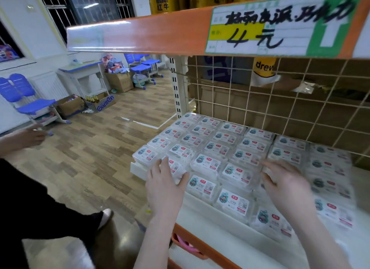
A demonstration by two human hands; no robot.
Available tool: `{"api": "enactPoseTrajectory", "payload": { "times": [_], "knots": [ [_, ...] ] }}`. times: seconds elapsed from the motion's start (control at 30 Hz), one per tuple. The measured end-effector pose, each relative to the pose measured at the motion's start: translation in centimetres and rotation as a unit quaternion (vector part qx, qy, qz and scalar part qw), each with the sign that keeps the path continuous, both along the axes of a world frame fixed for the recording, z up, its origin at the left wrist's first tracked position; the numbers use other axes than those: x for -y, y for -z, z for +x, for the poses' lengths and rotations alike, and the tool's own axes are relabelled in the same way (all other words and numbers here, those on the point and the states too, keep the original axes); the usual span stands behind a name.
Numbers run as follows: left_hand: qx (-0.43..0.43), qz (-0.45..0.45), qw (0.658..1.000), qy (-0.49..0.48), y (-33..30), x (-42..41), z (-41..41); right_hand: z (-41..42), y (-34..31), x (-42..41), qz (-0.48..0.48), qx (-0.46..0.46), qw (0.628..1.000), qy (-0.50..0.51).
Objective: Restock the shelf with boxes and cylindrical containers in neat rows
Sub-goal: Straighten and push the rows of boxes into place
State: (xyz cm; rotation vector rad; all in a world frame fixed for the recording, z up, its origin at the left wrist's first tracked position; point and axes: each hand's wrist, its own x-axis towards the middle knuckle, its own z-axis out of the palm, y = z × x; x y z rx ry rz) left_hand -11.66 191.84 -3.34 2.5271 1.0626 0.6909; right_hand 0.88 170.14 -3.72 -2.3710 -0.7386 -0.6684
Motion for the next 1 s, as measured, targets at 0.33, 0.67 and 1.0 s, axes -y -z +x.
{"api": "enactPoseTrajectory", "payload": {
  "times": [0.33, 0.67, 1.0],
  "knots": [
    [0.016, 0.008, 0.984, 0.176, -0.8, 2.1, -2.4, -10.1, 1.7, 6.2, 0.014, 0.003, 0.973, 0.229],
    [0.011, -0.002, 0.934, 0.358, -1.1, 11.8, -3.6, -20.8, 2.3, 17.1, -0.001, -0.022, 0.907, 0.421],
    [0.015, -0.028, 0.871, 0.491, -3.0, 30.9, -4.2, -28.6, 0.9, 33.0, 0.001, 0.002, 0.84, 0.542]
  ]
}}
